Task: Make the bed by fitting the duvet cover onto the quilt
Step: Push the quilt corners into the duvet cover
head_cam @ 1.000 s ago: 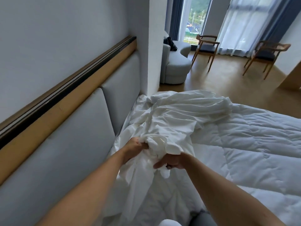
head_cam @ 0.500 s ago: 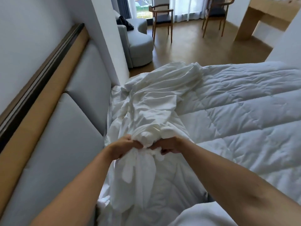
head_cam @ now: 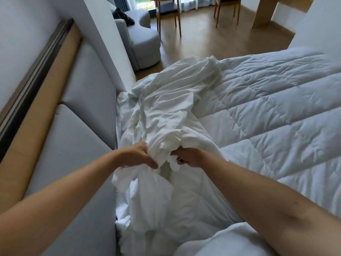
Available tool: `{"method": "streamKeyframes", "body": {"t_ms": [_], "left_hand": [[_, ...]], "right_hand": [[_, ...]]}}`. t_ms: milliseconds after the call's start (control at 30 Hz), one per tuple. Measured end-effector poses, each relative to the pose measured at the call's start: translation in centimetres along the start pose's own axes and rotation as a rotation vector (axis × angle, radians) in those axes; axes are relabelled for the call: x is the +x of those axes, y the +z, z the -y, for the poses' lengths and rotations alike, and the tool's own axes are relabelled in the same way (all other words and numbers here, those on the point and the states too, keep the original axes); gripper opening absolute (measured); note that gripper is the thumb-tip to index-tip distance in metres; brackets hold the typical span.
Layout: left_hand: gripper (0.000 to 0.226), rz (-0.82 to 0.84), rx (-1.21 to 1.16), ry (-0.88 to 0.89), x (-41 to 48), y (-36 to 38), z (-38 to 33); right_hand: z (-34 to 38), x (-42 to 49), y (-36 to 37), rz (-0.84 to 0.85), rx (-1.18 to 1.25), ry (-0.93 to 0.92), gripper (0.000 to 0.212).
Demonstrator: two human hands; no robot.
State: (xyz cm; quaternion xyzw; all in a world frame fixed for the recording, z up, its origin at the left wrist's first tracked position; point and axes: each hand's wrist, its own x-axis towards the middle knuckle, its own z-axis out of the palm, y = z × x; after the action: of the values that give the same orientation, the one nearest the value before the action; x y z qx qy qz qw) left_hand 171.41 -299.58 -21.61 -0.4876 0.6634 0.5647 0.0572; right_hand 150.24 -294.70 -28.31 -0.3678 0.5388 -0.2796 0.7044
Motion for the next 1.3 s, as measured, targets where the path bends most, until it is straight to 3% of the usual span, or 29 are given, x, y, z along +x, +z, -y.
{"method": "streamKeyframes", "body": {"t_ms": [67, 167, 267, 400, 500, 700, 767, 933, 1067, 1167, 1300], "left_hand": [[0.048, -0.023, 0.055, 0.013, -0.5, -1.1, -0.1], [0.039, -0.008, 0.005, 0.08, -0.8, -2.2, 0.8], [0.043, -0.029, 0.003, 0.163, -0.8, -2.9, 1.6], [0.047, -0.116, 0.02, 0.254, -0.4, -4.2, 2.6], [0.043, -0.151, -0.094, 0.281, 0.0, -4.6, 3.8], [0.035, -0.218, -0.32, 0.266, 1.1, -4.1, 7.8], [0.03, -0.243, -0.386, 0.247, 1.7, -3.9, 8.4], [0.013, -0.33, -0.397, 0.171, 3.3, -4.7, 8.2], [0.024, -0.375, -0.407, 0.078, 3.8, -5.5, 8.7], [0.035, -0.202, -0.495, 0.027, 3.7, -5.9, 8.9], [0.045, 0.273, -0.412, -0.026, 2.8, -7.6, 8.7]], "right_hand": [[0.1, 0.3, 0.9, 0.005, 0.04, -0.025, 0.012], [0.4, 0.9, 1.8, -0.018, 0.086, -0.058, 0.012], [0.7, 1.7, 2.4, -0.057, 0.109, -0.076, 0.012], [1.2, 3.1, 3.0, -0.055, 0.049, -0.061, 0.028], [1.2, 3.9, 3.6, 0.017, -0.052, -0.003, 0.038], [1.0, 5.6, 5.6, 0.124, -0.24, 0.056, 0.03], [0.8, 6.2, 6.0, 0.088, -0.206, 0.081, 0.022], [0.7, 7.3, 7.0, 0.053, -0.001, 0.014, 0.026], [1.4, 7.9, 7.4, -0.047, 0.045, -0.027, 0.016], [2.4, 8.1, 7.3, -0.069, 0.014, -0.026, 0.012], [3.5, 8.4, 6.5, -0.107, -0.001, -0.036, 0.01]]}}
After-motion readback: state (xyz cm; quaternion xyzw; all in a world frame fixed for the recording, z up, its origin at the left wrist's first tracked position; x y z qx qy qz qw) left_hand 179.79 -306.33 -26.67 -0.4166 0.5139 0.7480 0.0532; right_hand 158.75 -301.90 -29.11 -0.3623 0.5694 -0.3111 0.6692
